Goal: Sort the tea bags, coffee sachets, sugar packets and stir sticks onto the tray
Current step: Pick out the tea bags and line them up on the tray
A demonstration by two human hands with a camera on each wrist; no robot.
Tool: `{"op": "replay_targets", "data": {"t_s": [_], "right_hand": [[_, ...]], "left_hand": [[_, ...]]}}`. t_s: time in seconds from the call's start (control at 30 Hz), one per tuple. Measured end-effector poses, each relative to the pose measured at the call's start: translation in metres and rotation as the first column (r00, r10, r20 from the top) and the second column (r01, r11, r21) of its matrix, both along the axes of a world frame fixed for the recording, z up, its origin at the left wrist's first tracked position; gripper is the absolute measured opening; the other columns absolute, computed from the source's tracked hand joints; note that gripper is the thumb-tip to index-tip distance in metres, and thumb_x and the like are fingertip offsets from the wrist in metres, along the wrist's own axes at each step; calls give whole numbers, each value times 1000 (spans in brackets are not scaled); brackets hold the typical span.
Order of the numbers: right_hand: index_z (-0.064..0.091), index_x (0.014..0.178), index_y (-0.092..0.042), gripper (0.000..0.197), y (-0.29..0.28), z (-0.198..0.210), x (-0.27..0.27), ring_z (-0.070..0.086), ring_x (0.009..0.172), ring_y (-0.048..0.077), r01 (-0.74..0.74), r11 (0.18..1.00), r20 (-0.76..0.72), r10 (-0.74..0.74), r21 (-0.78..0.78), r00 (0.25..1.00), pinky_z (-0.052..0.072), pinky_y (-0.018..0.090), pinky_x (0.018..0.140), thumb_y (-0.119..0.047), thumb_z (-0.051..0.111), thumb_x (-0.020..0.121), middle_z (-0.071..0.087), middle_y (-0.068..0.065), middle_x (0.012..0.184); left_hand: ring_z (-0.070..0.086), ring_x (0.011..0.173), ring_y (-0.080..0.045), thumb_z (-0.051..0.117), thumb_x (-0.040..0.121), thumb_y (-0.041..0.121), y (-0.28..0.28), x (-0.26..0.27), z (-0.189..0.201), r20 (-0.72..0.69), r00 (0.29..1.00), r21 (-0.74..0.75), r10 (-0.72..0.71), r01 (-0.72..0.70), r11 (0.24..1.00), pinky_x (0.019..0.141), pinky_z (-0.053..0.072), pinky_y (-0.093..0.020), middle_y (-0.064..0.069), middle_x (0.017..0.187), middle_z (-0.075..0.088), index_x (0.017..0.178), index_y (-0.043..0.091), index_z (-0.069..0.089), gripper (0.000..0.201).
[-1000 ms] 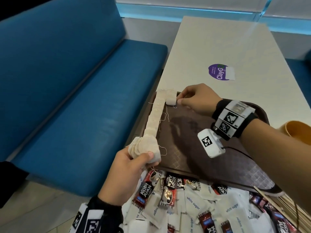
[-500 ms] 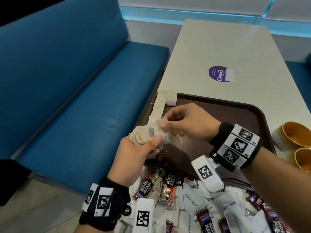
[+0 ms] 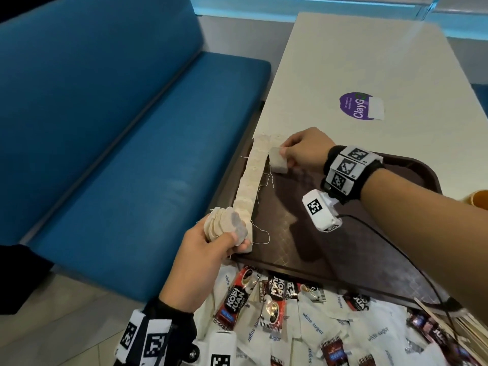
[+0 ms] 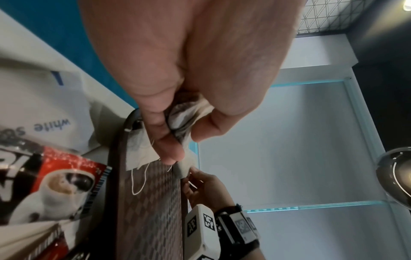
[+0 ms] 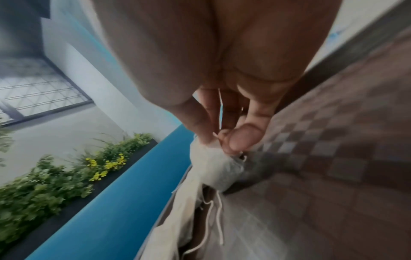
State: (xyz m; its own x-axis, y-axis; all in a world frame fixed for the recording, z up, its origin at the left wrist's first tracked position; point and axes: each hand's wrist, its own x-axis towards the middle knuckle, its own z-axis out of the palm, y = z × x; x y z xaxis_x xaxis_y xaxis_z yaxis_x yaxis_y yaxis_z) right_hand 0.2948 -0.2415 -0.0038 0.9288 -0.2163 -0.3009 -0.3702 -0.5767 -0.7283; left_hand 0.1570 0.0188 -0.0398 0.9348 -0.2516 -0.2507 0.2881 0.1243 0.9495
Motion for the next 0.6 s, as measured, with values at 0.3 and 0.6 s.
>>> {"op": "replay_targets", "data": {"t_s": [0.3, 0.6], "right_hand": [[75, 92, -10, 5, -3, -15, 13, 75, 63, 18, 89, 996, 20, -90, 28, 996, 63, 30, 70, -12, 76, 87, 77, 10, 82], [61, 93, -17, 14, 0, -8, 10, 77, 66, 18, 184, 978, -21, -183, 97, 983, 63, 33, 71, -16, 75, 90, 77, 5, 88]], "left_hand": [[68, 87, -28, 68, 83, 29, 8, -6, -2, 11, 998, 28, -54, 53, 998, 89, 54, -45, -11, 88, 70, 106, 6, 68, 33], [70, 88, -27, 71, 82, 29, 7, -9, 2, 5, 999, 26, -41, 41, 999, 93, 57, -48, -13, 90, 72, 108, 5, 70, 35]]}}
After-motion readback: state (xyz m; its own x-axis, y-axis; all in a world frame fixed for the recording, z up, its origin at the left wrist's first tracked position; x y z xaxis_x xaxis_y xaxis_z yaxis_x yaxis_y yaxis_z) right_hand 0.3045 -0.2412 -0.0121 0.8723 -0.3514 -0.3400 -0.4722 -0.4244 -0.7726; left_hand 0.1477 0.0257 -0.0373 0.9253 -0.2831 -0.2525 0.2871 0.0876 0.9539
